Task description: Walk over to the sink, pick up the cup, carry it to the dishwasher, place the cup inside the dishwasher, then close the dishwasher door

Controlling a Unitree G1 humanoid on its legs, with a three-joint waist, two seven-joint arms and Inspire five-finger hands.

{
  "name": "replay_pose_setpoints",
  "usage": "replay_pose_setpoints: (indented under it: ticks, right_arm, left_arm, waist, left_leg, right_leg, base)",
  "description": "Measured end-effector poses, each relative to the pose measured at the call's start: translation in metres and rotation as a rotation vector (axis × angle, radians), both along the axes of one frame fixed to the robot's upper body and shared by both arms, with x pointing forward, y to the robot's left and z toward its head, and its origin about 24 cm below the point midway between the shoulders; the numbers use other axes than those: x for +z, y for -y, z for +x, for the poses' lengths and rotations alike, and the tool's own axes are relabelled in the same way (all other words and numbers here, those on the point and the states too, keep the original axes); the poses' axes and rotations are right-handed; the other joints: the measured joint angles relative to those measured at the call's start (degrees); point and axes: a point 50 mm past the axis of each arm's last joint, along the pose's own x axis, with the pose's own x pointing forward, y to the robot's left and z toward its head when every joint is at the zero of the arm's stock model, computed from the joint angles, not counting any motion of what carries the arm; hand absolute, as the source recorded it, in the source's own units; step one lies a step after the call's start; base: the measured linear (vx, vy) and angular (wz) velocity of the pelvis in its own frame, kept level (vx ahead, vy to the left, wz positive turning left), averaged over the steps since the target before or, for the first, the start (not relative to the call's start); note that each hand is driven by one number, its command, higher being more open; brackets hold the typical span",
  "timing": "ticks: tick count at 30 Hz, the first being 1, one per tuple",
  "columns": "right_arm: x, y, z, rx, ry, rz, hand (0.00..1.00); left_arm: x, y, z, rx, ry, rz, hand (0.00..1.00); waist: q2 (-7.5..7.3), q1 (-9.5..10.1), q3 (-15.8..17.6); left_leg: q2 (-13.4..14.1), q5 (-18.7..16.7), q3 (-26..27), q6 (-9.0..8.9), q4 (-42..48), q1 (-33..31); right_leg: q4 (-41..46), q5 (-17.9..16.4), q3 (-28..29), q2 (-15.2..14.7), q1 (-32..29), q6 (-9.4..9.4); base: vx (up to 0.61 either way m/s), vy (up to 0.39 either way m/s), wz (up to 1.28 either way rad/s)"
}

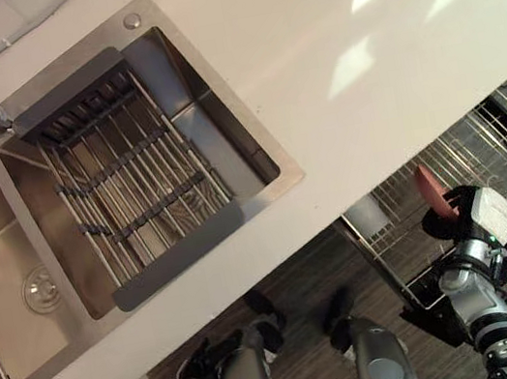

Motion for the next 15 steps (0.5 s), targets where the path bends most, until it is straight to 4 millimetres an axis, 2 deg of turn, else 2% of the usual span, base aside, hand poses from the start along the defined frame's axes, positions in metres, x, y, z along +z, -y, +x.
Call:
replay_pose_setpoints:
  ticks: [5, 10, 12, 13, 15]
  right_arm:
    - [0.001, 0.003, 0.003, -0.031, -0.013, 0.008, 1.00]
    - [-0.006, -0.004, 0.004, 0.038, -0.067, 0.086, 1.00]
    - [-0.014, -0.011, 0.003, 0.106, -0.132, 0.120, 1.00]
    - [-0.025, -0.023, -0.002, 0.160, -0.180, 0.157, 1.00]
    - [-0.032, -0.034, -0.009, 0.155, -0.158, 0.220, 1.00]
  left_arm:
    - [0.001, 0.004, 0.004, 0.060, 0.000, -0.070, 1.00]
    - [0.000, 0.005, 0.003, 0.066, -0.017, -0.085, 1.00]
    - [-0.001, 0.006, 0.003, 0.067, -0.019, -0.087, 1.00]
    - [-0.001, 0.007, 0.003, 0.068, -0.020, -0.089, 1.00]
    - [-0.001, 0.008, 0.002, 0.075, -0.017, -0.092, 1.00]
  waist:
    - [0.02, 0.12, 0.02]
    - [0.10, 0.20, 0.06]
    - [0.29, 0.22, 0.16]
    - [0.56, 0.31, 0.30]
    - [0.64, 0.21, 0.33]
  left_leg:
    - [-1.00, 1.32, -0.74, -0.32, -1.45, -0.62]
    - [-1.53, 1.80, -0.92, -0.38, -2.06, -0.68]
    - [-1.51, 1.80, -0.91, -0.39, -2.00, -0.62]
    - [-1.50, 1.77, -0.89, -0.45, -1.97, -0.43]
    - [-1.56, 1.63, -0.75, -0.68, -1.84, -0.05]
  right_leg:
    - [4.18, -2.21, 0.13, -1.83, -2.52, -0.54]
    - [6.09, -2.97, 0.43, -2.72, -3.44, -0.57]
    - [6.37, -3.13, 0.54, -2.79, -3.52, -0.59]
    - [6.71, -3.39, 0.71, -2.89, -3.52, -0.59]
    - [7.49, -3.88, 0.93, -3.22, -3.49, -0.54]
  base:
    - [-0.04, -0.009, 0.06]
    - [0.00, -0.002, 0.01]
    - [0.00, 0.000, 0.00]
    - [0.00, 0.000, 0.00]
    - [0.01, -0.016, -0.04]
